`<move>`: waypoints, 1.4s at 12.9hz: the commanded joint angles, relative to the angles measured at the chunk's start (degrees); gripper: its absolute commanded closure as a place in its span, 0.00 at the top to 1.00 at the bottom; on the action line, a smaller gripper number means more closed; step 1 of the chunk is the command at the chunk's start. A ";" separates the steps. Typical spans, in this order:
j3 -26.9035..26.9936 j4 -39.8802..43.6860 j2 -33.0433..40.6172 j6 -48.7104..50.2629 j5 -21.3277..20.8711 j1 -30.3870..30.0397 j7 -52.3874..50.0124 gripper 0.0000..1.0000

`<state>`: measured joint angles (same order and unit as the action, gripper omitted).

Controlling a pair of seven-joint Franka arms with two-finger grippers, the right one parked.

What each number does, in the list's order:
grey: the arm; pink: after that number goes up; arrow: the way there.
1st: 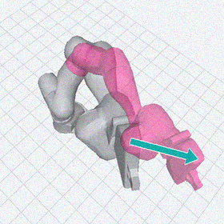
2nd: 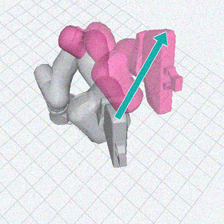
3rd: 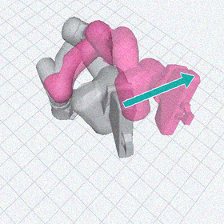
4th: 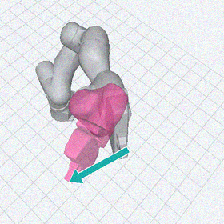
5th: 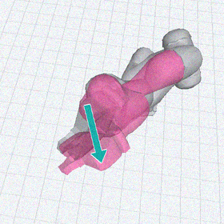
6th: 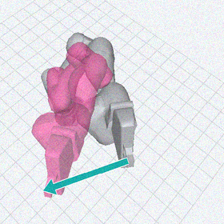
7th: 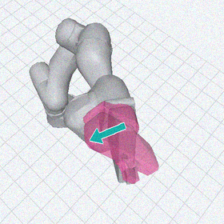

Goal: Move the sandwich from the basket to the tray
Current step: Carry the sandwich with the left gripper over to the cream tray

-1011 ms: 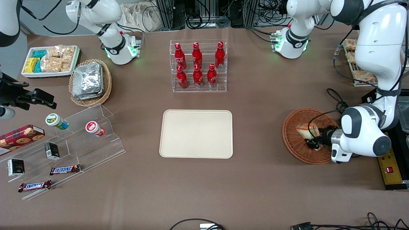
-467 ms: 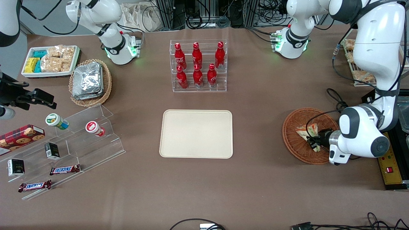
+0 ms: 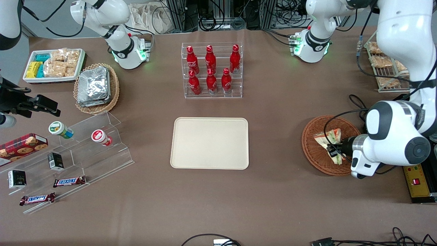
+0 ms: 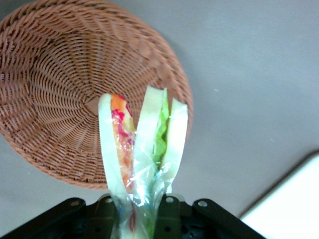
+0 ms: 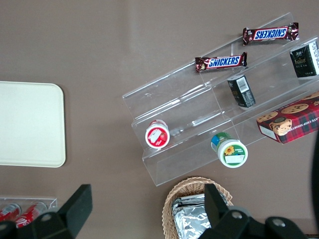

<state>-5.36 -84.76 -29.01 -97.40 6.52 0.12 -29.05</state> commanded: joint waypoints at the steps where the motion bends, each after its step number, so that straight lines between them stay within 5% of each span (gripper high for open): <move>1: 0.44 4.16 -0.61 2.21 -0.10 3.82 -0.31 0.11; 8: 0.27 6.09 -3.85 0.98 -0.19 15.07 7.07 0.09; 18: 0.00 6.97 -13.26 -10.60 0.69 28.17 2.60 0.07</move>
<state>-5.99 -80.13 -39.92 -106.44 6.60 25.74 -24.44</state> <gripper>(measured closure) 0.828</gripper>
